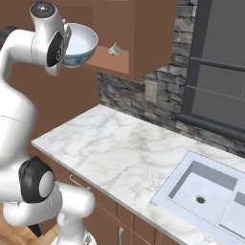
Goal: Pick the mug and place it in the sink. Pick the bowl and place it in the open cabinet and then close the cabinet.
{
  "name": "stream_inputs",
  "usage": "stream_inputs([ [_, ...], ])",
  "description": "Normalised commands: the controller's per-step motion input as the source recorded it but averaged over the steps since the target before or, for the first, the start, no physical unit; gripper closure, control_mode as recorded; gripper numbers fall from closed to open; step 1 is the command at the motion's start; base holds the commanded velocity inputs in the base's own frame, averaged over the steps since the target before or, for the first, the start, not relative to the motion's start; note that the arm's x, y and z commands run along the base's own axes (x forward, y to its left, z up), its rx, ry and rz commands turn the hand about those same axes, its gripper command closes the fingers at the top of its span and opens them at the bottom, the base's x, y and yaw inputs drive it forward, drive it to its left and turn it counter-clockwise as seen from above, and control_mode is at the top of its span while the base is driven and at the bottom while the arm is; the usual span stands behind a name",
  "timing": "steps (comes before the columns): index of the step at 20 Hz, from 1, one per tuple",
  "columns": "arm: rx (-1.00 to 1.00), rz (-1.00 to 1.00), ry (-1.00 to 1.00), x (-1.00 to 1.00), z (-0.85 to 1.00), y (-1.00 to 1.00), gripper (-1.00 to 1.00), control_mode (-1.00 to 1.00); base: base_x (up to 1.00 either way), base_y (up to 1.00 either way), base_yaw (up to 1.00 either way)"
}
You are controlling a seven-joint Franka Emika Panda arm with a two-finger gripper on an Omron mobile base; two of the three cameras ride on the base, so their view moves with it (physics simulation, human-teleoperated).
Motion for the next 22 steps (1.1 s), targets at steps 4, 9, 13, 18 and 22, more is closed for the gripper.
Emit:
stream_inputs([
  [4, 0.0, 0.02, 0.0, 0.36, 0.0, 0.0, 1.0, -1.0, 0.0, 0.0, 0.0],
  [9, 0.0, 0.0, 0.0, 0.35, 0.0, 0.0, 1.0, -1.0, 0.0, 0.0, 0.0],
  [13, -0.02, -0.06, 0.0, 0.31, 0.0, 0.0, 1.0, -1.0, 0.0, 0.0, 0.0],
  [18, -0.09, -0.07, 0.0, 0.46, -0.16, -0.06, 1.0, -1.0, 0.0, 0.0, 0.0],
  [22, -0.17, -0.05, 0.0, 0.69, -0.39, 0.0, 1.0, -1.0, 0.0, 0.0, 0.0],
])
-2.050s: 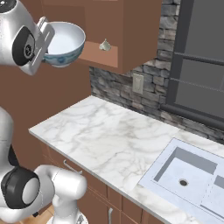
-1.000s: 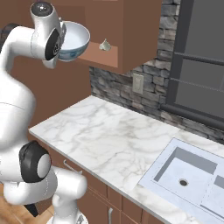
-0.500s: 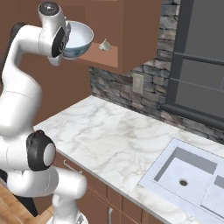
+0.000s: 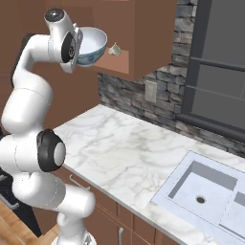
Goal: Pick the mug and place it in the sink. Pick the bowl and place it in the open cabinet and then close the cabinet.
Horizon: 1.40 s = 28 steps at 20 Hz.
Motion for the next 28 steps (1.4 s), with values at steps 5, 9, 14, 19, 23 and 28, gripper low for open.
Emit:
stream_inputs([
  [5, -0.03, 0.0, 0.0, 0.76, -0.07, -0.03, 1.0, -1.0, 0.0, 0.0, 0.0],
  [9, 0.0, 0.0, 0.0, 0.27, 0.14, -0.08, 1.0, -1.0, 0.0, 0.0, 0.0],
  [14, 0.0, 0.0, 0.0, 0.32, 0.02, 0.0, 1.0, -1.0, 0.0, 0.0, 0.0],
  [19, 0.01, 0.01, 0.03, 0.33, -0.02, 0.0, 1.0, -1.0, 0.0, 0.0, 0.0],
  [23, 0.01, 0.01, 0.0, 0.48, -0.22, 0.0, 1.0, -1.0, 0.0, 0.0, 0.0],
  [28, 0.02, 0.04, 0.0, 0.57, -0.29, 0.0, 1.0, -1.0, 0.0, 0.0, 0.0],
])
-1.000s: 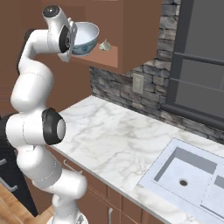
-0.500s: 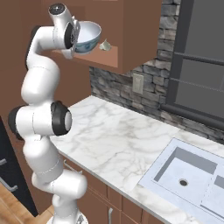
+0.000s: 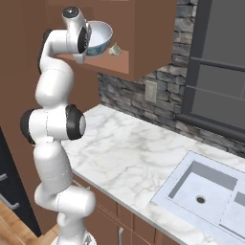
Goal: Pick the mug and place it in the sink. Pick the bowl and place it in the open cabinet and then close the cabinet.
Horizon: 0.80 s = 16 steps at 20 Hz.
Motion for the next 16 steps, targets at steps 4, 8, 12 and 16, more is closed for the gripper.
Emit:
stream_inputs([
  [4, 0.04, 0.03, 0.01, 0.51, -0.29, 0.0, -1.0, -1.0, 0.0, 0.0, 0.0],
  [8, 0.04, 0.0, 0.05, 0.29, -0.1, 0.01, -1.0, -1.0, 0.0, 0.0, 0.0],
  [12, 0.01, 0.0, 0.0, 0.0, 0.03, 0.0, -1.0, -1.0, 0.0, 0.0, 0.0],
  [16, 0.01, 0.01, 0.0, 0.0, 0.15, 0.0, -1.0, -1.0, 0.0, 0.0, 0.0],
])
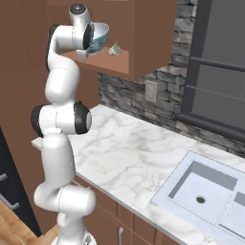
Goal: Pick the mug and place it in the sink. Pick the bowl and place it in the open cabinet and then close the cabinet.
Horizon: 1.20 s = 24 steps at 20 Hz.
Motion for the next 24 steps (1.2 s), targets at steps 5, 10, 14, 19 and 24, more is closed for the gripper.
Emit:
stream_inputs([
  [5, 0.0, 0.01, -0.06, 0.0, 0.23, 0.0, -1.0, -1.0, 0.0, 0.0, 0.0],
  [10, 0.0, 0.03, -0.24, -0.05, 0.11, 0.0, -1.0, -1.0, 0.0, 0.0, 0.0],
  [14, 0.0, 0.02, -0.23, -0.3, 0.07, 0.0, -1.0, -1.0, 0.0, 0.0, 0.0],
  [19, 0.0, 0.0, -0.21, -0.88, -0.03, 0.0, -1.0, -1.0, 0.0, 0.0, 0.0],
  [24, 0.0, 0.0, -0.3, -0.95, 0.14, 0.0, -1.0, -1.0, 0.0, 0.0, 0.0],
])
